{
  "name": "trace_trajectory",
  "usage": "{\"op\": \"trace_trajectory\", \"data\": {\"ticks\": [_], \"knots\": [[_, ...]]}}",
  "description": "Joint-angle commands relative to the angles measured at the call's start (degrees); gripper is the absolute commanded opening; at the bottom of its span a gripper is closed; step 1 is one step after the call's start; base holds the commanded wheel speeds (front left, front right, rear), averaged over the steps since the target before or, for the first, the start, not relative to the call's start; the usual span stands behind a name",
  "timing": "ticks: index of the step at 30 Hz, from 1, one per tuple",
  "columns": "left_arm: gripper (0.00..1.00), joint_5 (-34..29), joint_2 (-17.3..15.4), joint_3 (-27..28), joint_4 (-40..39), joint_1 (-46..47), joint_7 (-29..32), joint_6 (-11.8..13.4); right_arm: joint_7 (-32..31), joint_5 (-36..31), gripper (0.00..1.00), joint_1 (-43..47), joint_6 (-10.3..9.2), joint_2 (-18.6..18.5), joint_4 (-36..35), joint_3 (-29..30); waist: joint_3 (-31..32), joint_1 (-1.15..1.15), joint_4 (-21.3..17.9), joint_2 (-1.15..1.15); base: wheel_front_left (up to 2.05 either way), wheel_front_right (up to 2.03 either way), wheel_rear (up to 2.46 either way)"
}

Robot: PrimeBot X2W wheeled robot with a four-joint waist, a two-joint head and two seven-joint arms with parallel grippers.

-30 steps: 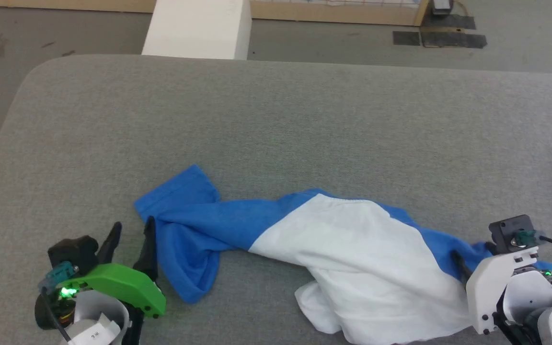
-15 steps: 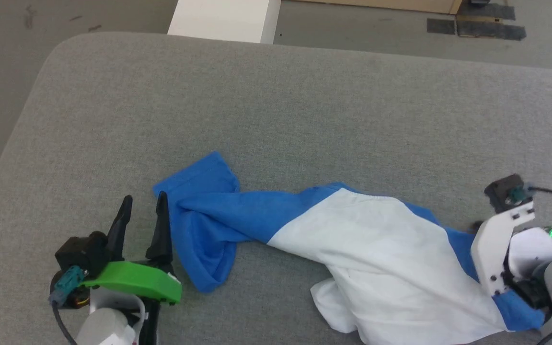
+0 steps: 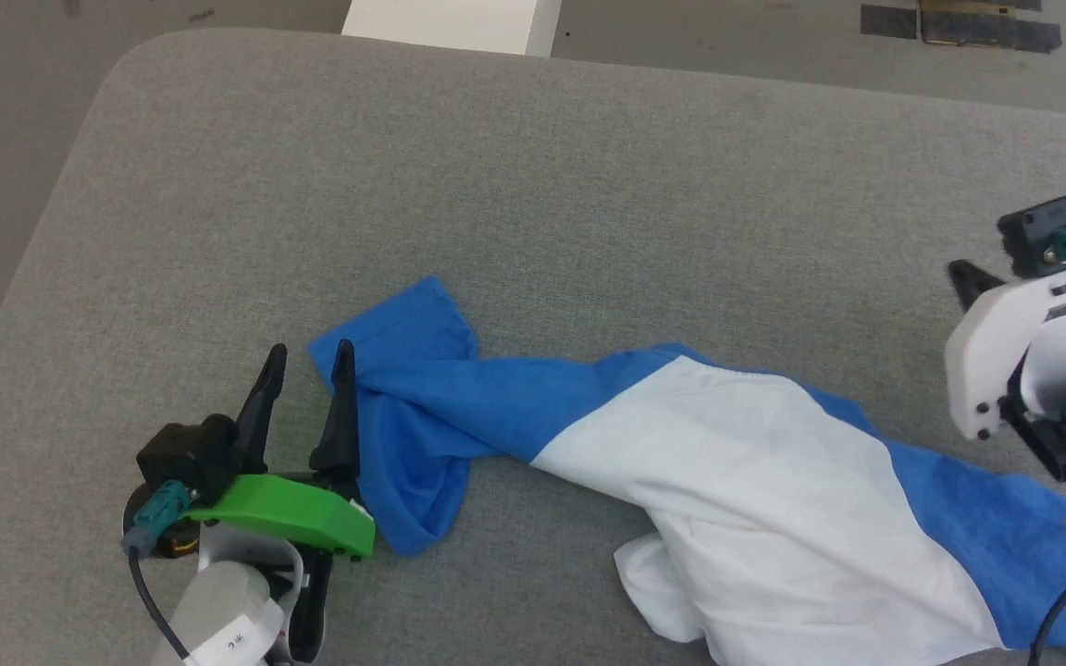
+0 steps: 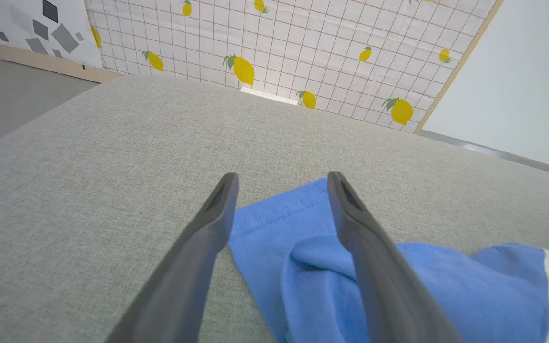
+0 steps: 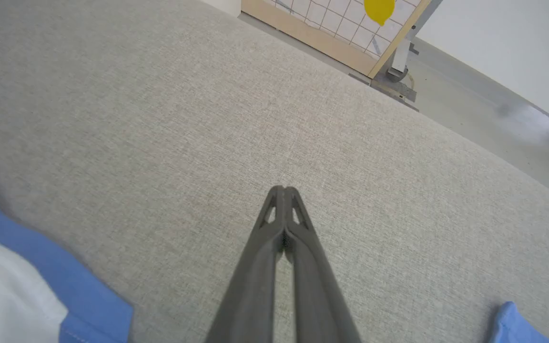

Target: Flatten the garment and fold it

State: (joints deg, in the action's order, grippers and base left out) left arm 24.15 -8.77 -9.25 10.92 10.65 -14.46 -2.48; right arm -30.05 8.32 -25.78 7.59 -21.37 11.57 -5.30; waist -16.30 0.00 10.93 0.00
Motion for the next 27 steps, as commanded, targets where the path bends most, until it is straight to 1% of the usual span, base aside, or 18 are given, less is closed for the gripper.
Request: {"op": "trace_trajectory", "data": {"ticks": [1, 7, 10, 12, 14, 16, 19, 22, 24, 27], "knots": [[1.00, -0.59, 0.28, 0.09, 0.17, 0.89, -0.49, -0.37, 1.20, 2.01, 1.00, 1.27, -0.10, -0.18, -1.10, -0.93, 0.30, 0.00, 0.00, 0.00, 0.00, 0.00, 0.00], [1.00, -1.81, 0.63, 0.64, -0.25, 0.22, -0.52, -0.64, 8.00, 7.20, 1.00, 9.83, -0.10, -3.25, -8.45, -4.43, 1.88, 0.00, -1.42, 0.00, 0.00, 0.00, 0.00], [1.00, -2.35, 0.74, 0.72, -0.50, -0.06, -0.52, -0.87, 10.82, 7.39, 1.00, 15.24, -0.10, -4.44, -12.15, -4.53, 2.43, 0.00, -2.36, 0.00, 0.00, 0.00, 0.00], [1.00, -2.74, 0.60, 0.62, -0.57, -0.21, -0.52, -1.10, 12.74, 6.74, 1.00, 18.89, -0.10, -4.42, -13.89, -3.11, 2.70, 0.00, -3.07, 0.00, 0.00, 0.00, 0.00], [1.00, -3.16, 0.20, 0.53, -0.54, -0.31, -0.53, -1.34, 14.16, 5.53, 1.00, 22.23, -0.10, -3.20, -15.66, -1.51, 3.07, 0.00, -3.89, 0.00, 0.00, 0.00, 0.00], [1.00, -4.01, -0.72, 0.01, -0.23, -0.30, -0.40, -1.54, 15.81, 4.45, 1.00, 25.10, -0.10, -0.61, -17.29, 0.81, 3.35, 0.00, -4.80, 0.00, 0.00, 0.00, 0.00], [1.00, -5.76, -2.77, -1.94, -0.08, 0.87, 1.71, -2.31, 18.39, 2.94, 1.00, 28.34, -0.10, 3.93, -19.30, 3.93, 3.24, 0.00, -6.22, 0.00, 0.00, 0.00, 0.00], [1.00, -7.77, -5.77, -5.65, 0.18, 3.58, 6.35, -3.66, 20.50, 1.84, 1.00, 30.10, -0.10, 8.00, -20.38, 5.53, 2.63, 0.00, -7.87, 0.00, 0.00, 0.00, 0.00], [1.00, -8.74, -7.95, -8.52, 0.53, 5.64, 10.66, -4.30, 21.45, 1.34, 1.00, 30.62, -0.10, 9.97, -20.62, 5.96, 2.24, 0.00, -9.14, 0.00, 0.00, 0.00, 0.00], [1.00, -9.36, -10.69, -13.02, 0.94, 8.41, 17.97, -4.77, 22.32, 0.93, 1.00, 31.08, -0.10, 11.92, -20.28, 6.25, 1.89, 0.00, -10.92, 0.00, 0.00, 0.00, 0.00]]}}
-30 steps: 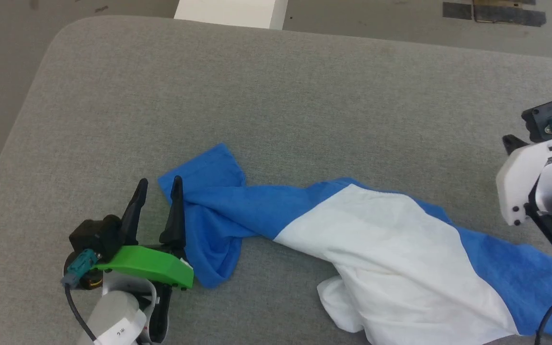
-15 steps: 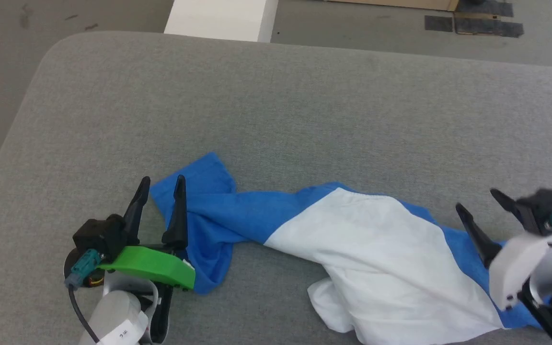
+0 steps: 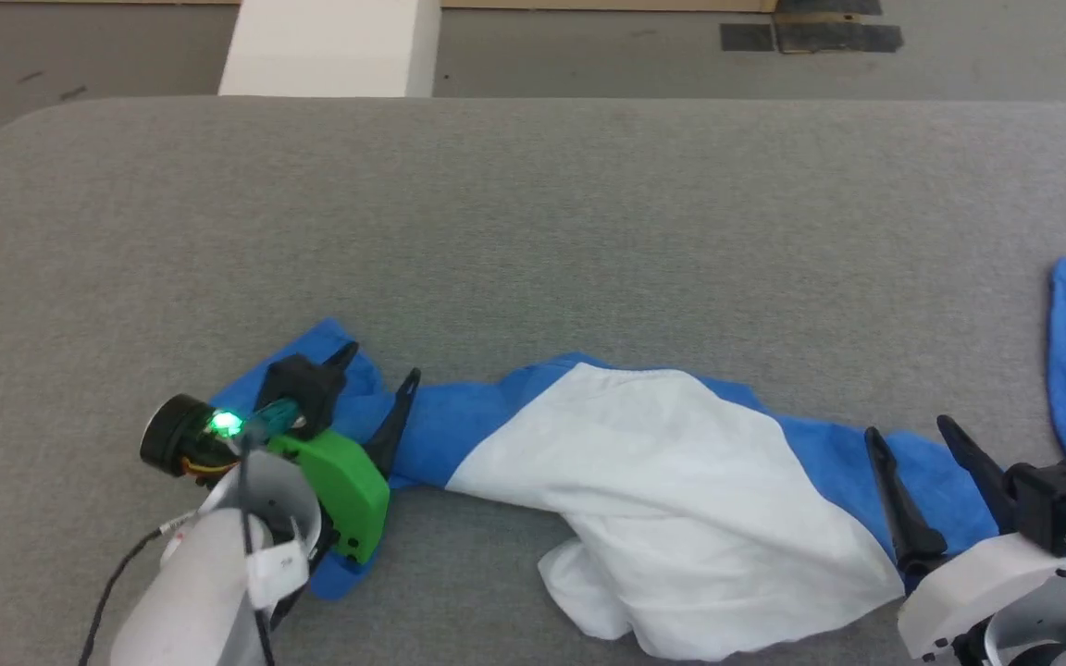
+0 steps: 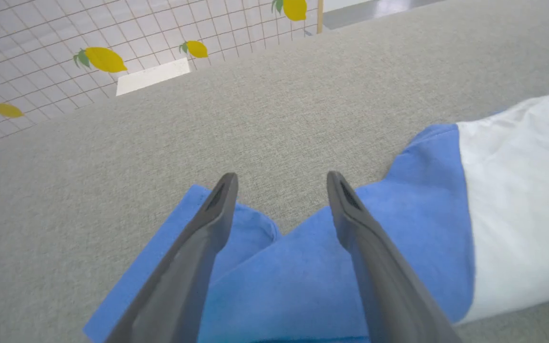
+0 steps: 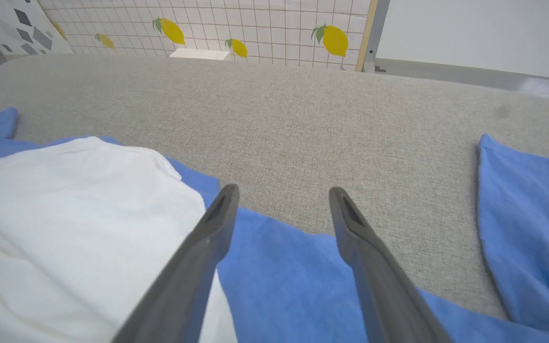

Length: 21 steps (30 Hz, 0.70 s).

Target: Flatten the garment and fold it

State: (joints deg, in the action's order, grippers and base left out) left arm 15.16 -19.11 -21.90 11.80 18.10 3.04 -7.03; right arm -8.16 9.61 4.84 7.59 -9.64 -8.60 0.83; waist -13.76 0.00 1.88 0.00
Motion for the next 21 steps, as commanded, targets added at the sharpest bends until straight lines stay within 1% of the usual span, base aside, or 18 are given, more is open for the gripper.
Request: {"op": "trace_trajectory", "data": {"ticks": [1, 7, 10, 12, 15, 16, 17, 19, 21], "knots": [[1.00, -0.33, -1.19, -1.91, -0.16, 1.83, 3.09, -0.30, 0.64, -0.49, 1.00, 0.53, -0.10, 0.72, 0.01, 0.02, -0.82, 0.00, -2.60, 0.00, 0.00, 0.00, 0.00], [1.00, 2.62, -4.89, -8.60, -0.71, 4.70, 16.88, -0.43, 1.50, -0.38, 1.00, -0.25, -0.10, 1.77, 0.76, -1.48, -2.00, 0.00, -6.24, 0.00, 0.00, 0.00, 0.00], [1.00, 3.03, -6.73, -10.37, -0.52, 5.46, 22.61, -0.44, 2.17, -0.06, 1.00, -0.86, -0.10, 1.76, 1.21, -1.85, -2.66, 0.00, -7.56, 0.00, 0.00, 0.00, 0.00], [1.00, 4.15, -7.25, -11.14, -0.34, 5.09, 26.72, -0.45, 2.34, 0.06, 1.00, -1.04, -0.10, 1.95, 1.20, -2.07, -3.02, 0.00, -8.32, 0.00, 0.00, 0.00, 0.00], [1.00, 7.72, -7.74, -12.65, -0.90, 3.10, 34.59, -0.45, 2.82, 0.32, 1.00, -1.41, -0.10, 1.56, 1.75, -2.34, -3.31, 0.00, -9.15, 0.00, 0.00, 0.00, 0.00], [0.98, 9.00, -7.99, -13.13, -1.42, 2.40, 37.05, -0.45, 2.93, 0.36, 1.00, -1.46, -0.10, 1.52, 1.82, -2.27, -3.33, 0.00, -9.27, 0.00, 0.00, 0.00, 0.00], [0.77, 10.44, -8.40, -13.40, -2.36, 1.63, 39.71, -0.45, 3.02, 0.41, 1.00, -1.49, -0.10, 1.45, 1.85, -2.18, -3.37, 0.00, -9.38, 0.00, 0.00, 0.00, 0.00], [0.00, 12.07, -9.33, -13.64, -4.73, 0.70, 42.98, -0.45, 3.10, 0.39, 1.00, -1.58, -0.10, 1.30, 1.72, -1.97, -3.43, 0.00, -9.49, 0.00, 0.00, 0.00, 0.00], [0.00, 12.82, -10.31, -13.58, -7.03, 0.17, 44.84, -0.40, 3.11, 0.08, 1.00, -1.72, -0.10, 0.98, 1.52, -1.82, -3.48, 0.00, -9.37, 0.00, 0.00, 0.00, 0.00]]}}
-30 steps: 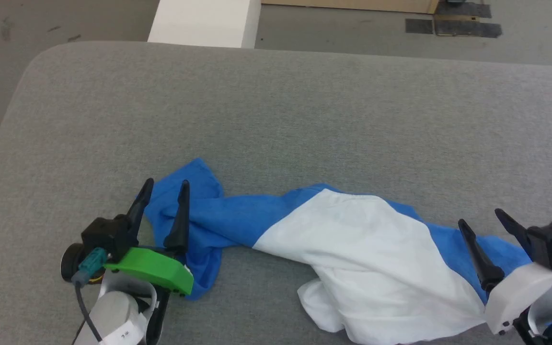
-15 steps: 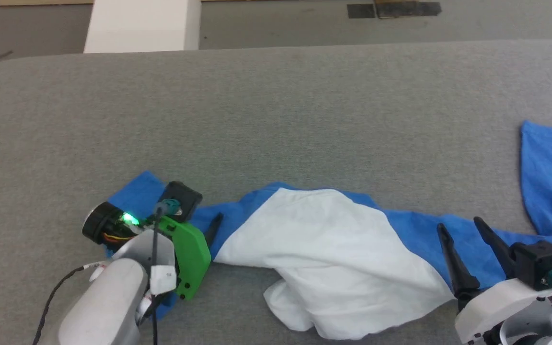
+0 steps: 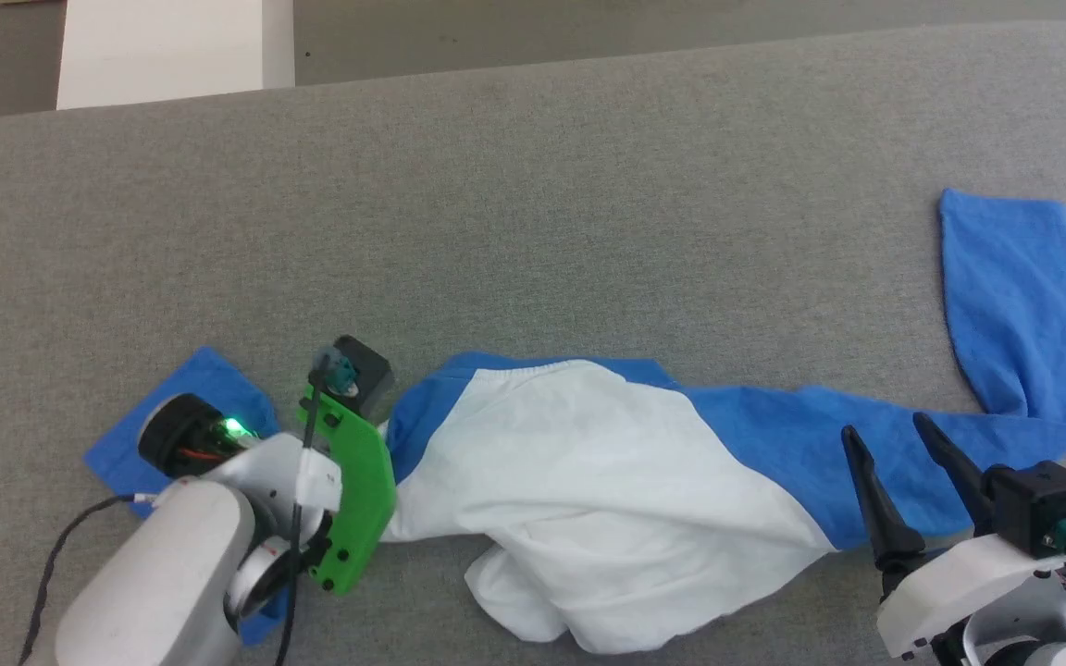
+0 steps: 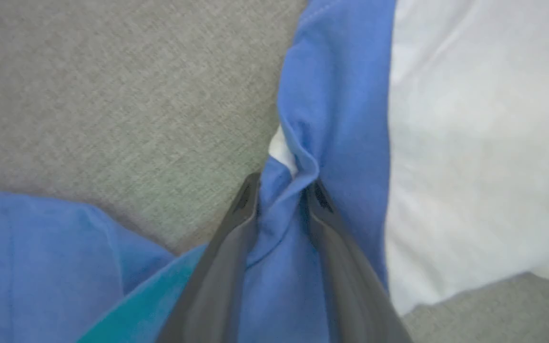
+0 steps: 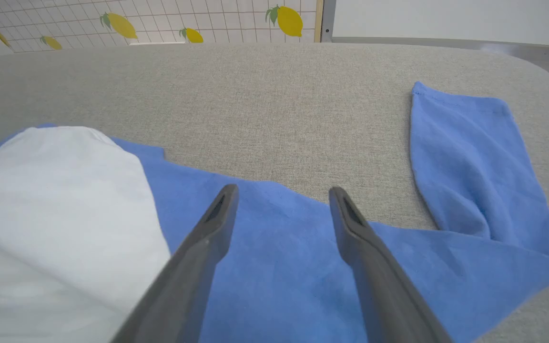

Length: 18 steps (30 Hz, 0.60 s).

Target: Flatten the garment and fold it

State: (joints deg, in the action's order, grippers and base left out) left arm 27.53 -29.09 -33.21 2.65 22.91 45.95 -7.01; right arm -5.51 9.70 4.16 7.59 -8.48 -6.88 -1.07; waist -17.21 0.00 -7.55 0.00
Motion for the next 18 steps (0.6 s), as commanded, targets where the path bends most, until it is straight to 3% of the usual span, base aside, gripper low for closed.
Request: {"op": "trace_trajectory", "data": {"ticks": [1, 9, 18], "knots": [[0.00, 0.42, -0.71, -2.08, 1.11, -4.65, 1.99, -0.26, 0.42, -0.21, 1.00, -1.16, -0.10, -0.47, -0.24, 0.00, -0.06, 0.00, 0.18, 0.00, 0.00, 0.00, 0.00], [0.00, -1.10, -1.17, 0.09, -3.06, -4.25, -3.76, 1.74, -3.34, -3.21, 1.00, -5.80, -0.10, -5.66, -0.09, -4.64, -0.99, 0.00, 1.89, 0.00, 0.00, 0.00, 0.00], [0.00, -3.37, 1.52, 1.89, -2.92, -0.21, -14.66, 2.30, -18.69, -0.33, 1.00, -15.79, -0.10, -12.40, 8.07, -11.90, -3.34, 0.00, 4.90, 0.00, 0.00, 0.00, 0.00]]}}
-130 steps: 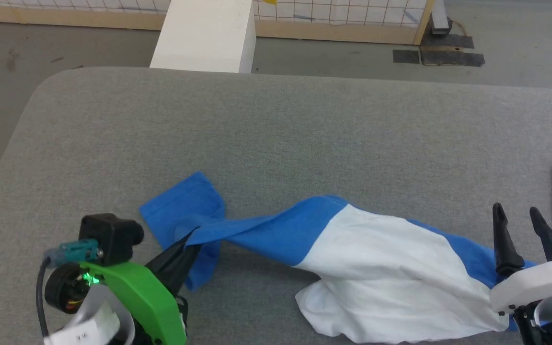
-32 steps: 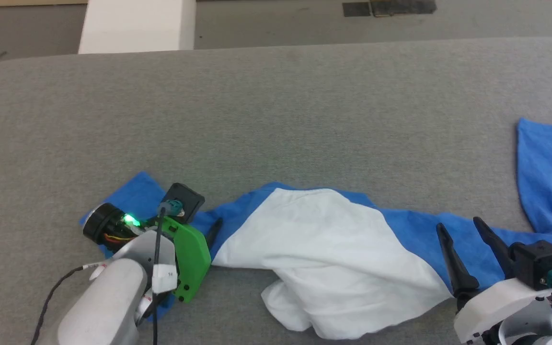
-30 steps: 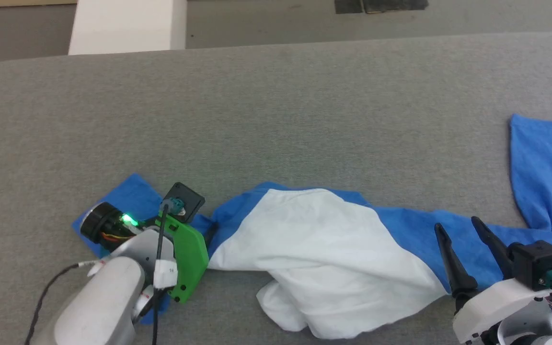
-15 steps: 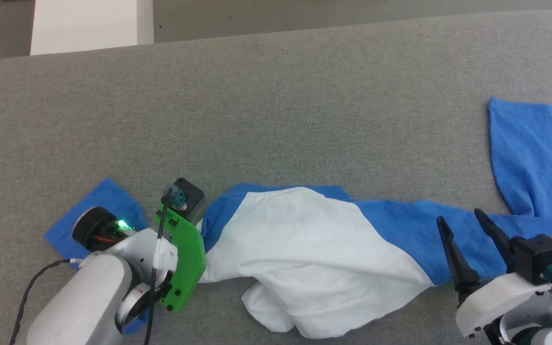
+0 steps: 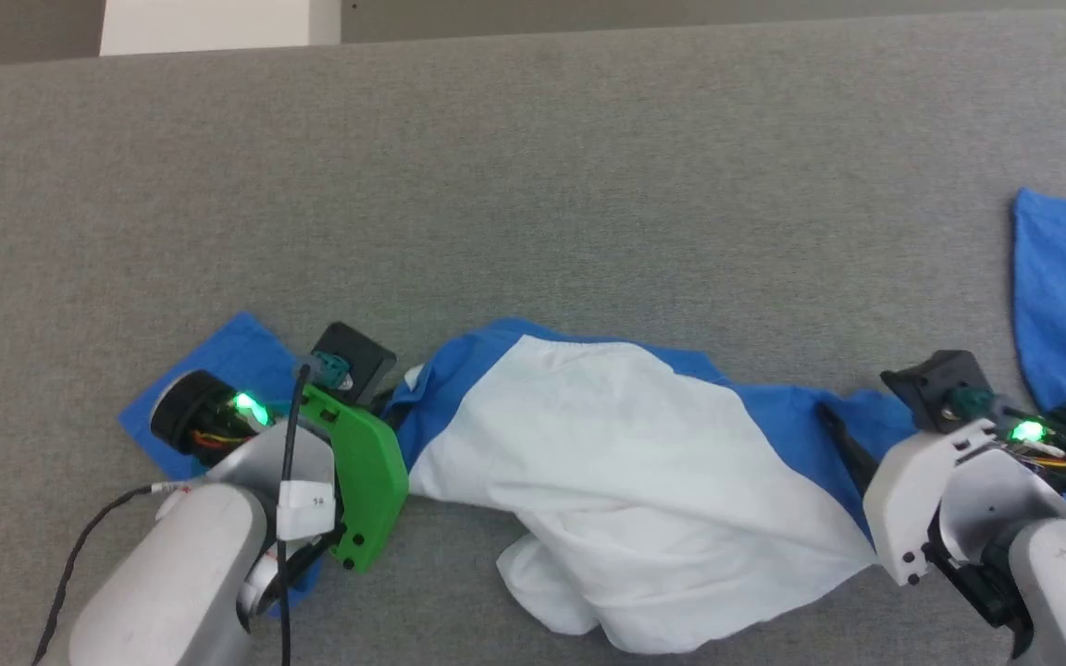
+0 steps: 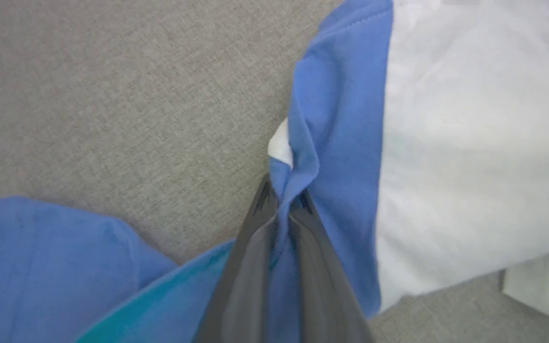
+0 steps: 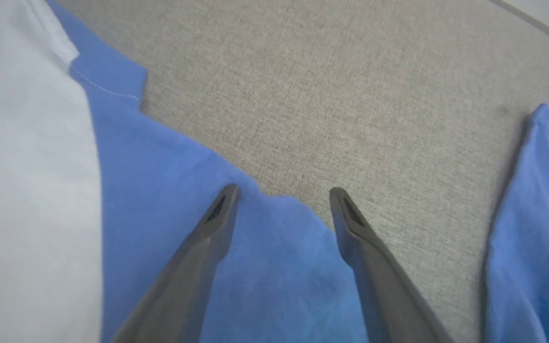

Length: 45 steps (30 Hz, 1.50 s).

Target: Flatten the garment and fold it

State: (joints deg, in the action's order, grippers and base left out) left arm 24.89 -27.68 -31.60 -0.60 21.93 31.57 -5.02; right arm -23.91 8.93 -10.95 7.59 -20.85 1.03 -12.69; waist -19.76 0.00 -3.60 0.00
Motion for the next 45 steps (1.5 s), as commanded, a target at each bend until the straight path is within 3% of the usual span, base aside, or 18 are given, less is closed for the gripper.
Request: {"op": "trace_trajectory", "data": {"ticks": [1, 4, 5, 7, 12, 23, 31, 32, 33, 34, 36, 37, 38, 42, 45], "knots": [[0.00, -1.05, 0.44, 0.48, 0.49, 1.33, -1.60, 0.38, -2.38, 1.27, 1.00, -1.55, -0.10, -0.86, 1.12, -1.61, -1.02, 0.00, 1.35, 0.00, 0.00, 0.00, 0.00], [0.00, -1.28, 1.21, 0.92, 1.31, 2.00, -4.01, 0.76, -7.68, 3.99, 1.00, -3.41, -0.10, -2.35, 3.23, -4.54, -1.37, 0.00, 2.09, 0.00, 0.00, 0.00, 0.00], [0.00, -1.30, 1.50, 1.05, 1.54, 2.13, -4.81, 0.91, -9.77, 4.79, 0.76, -3.94, -0.10, -2.81, 3.88, -5.44, -1.48, 0.00, 2.39, 0.00, 0.00, 0.00, 0.00], [0.00, -1.11, 2.00, 1.13, 2.00, 2.19, -5.77, 1.06, -12.64, 5.94, 0.00, -4.68, -0.10, -3.50, 4.36, -6.83, -1.62, 0.00, 2.94, 0.00, 0.00, 0.00, 0.00], [0.00, -0.72, 2.67, 1.52, 3.52, 1.82, -8.11, 1.51, -11.81, 5.18, 0.00, -6.74, -0.10, -3.49, 3.26, -5.32, -1.59, 0.00, 3.48, 0.00, 0.00, 0.00, 0.00], [0.00, 0.49, 4.35, 1.46, 6.12, 2.13, -11.15, 1.47, 6.07, -8.29, 0.00, -14.76, -0.10, 3.72, 0.58, 8.45, -0.86, 0.00, 3.19, 0.00, 0.00, 0.00, 0.00], [0.00, 1.99, 5.92, 3.05, 7.69, 5.54, -12.33, 2.02, 7.26, -8.31, 0.00, -25.18, -0.10, 6.27, 10.91, 7.57, -3.57, 0.00, 3.22, 0.00, 0.00, 0.00, 0.00], [0.28, 2.18, 6.28, 3.32, 8.01, 6.17, -12.56, 2.20, 7.00, -7.52, 0.00, -26.80, -0.10, 6.45, 13.61, 6.70, -4.03, 0.00, 3.41, 0.00, 0.00, 0.00, 0.00], [0.49, 2.39, 6.61, 3.54, 8.28, 6.57, -12.76, 2.36, 6.73, -6.85, 0.00, -28.00, -0.10, 6.63, 15.77, 6.27, -4.36, 0.00, 3.56, 0.00, 0.00, 0.00, 0.00], [1.00, 2.44, 6.88, 3.60, 8.63, 7.05, -12.96, 2.44, 6.26, -6.12, 0.00, -29.30, -0.10, 6.80, 18.49, 5.66, -4.69, 0.00, 3.76, 0.00, 0.00, 0.00, 0.00], [1.00, 2.35, 7.30, 3.48, 9.32, 7.70, -13.37, 2.47, 5.55, -5.06, 0.00, -31.28, -0.10, 7.05, 23.14, 5.94, -5.10, 0.00, 4.18, 0.00, 0.00, 0.00, 0.00], [1.00, 2.34, 7.51, 3.41, 9.59, 7.82, -13.69, 2.48, 5.28, -4.76, 0.82, -31.87, -0.10, 7.13, 24.92, 6.11, -5.12, 0.00, 4.39, 0.00, 0.00, 0.00, 0.00], [1.00, 2.32, 7.72, 3.28, 9.84, 7.78, -14.08, 2.48, 5.65, -4.54, 1.00, -32.47, -0.10, 7.20, 26.47, 6.51, -5.02, 0.00, 4.68, 0.00, 0.00, 0.00, 0.00], [1.00, 1.89, 7.64, 3.00, 9.83, 6.30, -16.26, 2.70, 10.71, -3.60, 1.00, -31.48, -0.10, 7.51, 27.79, 8.48, -3.11, 0.00, 5.38, 0.00, 0.00, 0.00, 0.00], [1.00, 1.33, 7.25, 2.28, 8.64, 4.15, -18.00, 2.65, 15.66, -2.36, 1.00, -27.13, -0.10, 8.00, 24.80, 10.69, -0.58, 0.00, 5.78, 0.00, 0.00, 0.00, 0.00]]}}
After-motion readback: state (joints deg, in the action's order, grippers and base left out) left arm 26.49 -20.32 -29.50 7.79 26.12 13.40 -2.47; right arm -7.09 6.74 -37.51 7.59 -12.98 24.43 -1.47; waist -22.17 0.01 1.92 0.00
